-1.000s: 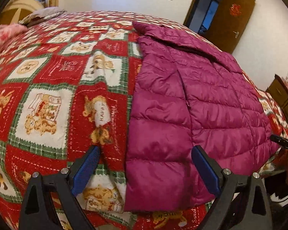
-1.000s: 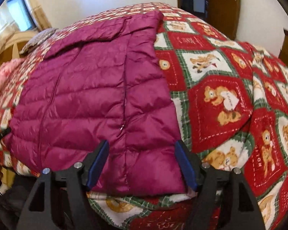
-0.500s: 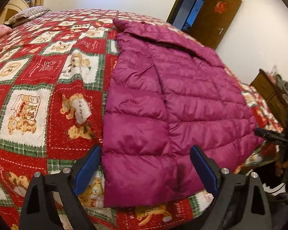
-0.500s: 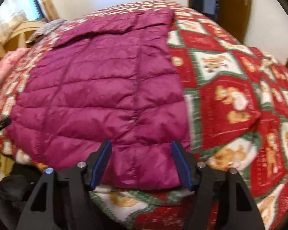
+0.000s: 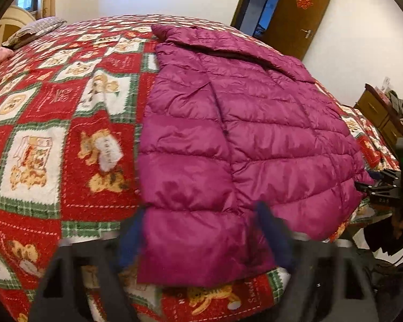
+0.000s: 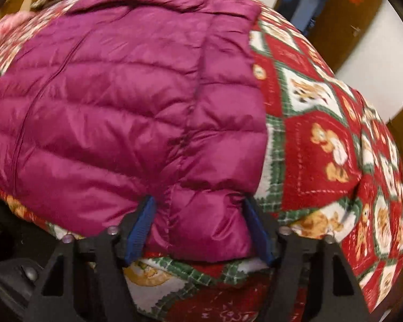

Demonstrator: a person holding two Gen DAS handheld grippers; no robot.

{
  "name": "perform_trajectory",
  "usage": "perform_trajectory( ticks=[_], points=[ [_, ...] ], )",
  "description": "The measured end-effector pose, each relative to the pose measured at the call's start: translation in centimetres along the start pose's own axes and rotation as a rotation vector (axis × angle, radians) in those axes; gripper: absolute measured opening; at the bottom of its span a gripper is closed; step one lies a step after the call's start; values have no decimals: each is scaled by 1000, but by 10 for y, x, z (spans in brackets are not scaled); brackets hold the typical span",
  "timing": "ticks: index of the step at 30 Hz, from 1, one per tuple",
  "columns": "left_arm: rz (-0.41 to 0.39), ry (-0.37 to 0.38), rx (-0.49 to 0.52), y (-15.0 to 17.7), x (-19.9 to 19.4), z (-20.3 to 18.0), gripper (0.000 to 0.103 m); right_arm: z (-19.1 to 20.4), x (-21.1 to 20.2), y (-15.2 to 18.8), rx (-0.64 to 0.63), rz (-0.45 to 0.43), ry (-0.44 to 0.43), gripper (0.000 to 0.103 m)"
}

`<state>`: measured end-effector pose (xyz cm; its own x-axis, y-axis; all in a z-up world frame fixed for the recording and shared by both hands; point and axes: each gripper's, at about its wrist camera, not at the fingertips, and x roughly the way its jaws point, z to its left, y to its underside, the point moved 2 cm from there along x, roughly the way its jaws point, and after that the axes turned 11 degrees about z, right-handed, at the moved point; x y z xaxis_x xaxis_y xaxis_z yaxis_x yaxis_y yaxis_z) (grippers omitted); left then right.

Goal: Fold large clothes
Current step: 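Grasp the jacket hem with both grippers, then lift the hem with both grippers and fold it toward the collar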

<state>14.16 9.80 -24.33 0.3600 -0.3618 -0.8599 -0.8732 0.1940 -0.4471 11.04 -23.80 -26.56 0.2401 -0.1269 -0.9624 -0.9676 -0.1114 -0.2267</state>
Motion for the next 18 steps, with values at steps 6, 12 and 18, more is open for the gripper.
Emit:
perform_trajectory(
  ticks=[6,12,18],
  points=[
    [-12,133,-79,-2,-7,11,16,-25,-11,11,143,-43,-230,15],
    [-76,174,-57,-6,-30,2,9,-41,-42,22,201,-168,-318,13],
    [-155,233,-27,-12,-58,-6,7,-39,-69,25,201,-246,-390,13]
  ],
)
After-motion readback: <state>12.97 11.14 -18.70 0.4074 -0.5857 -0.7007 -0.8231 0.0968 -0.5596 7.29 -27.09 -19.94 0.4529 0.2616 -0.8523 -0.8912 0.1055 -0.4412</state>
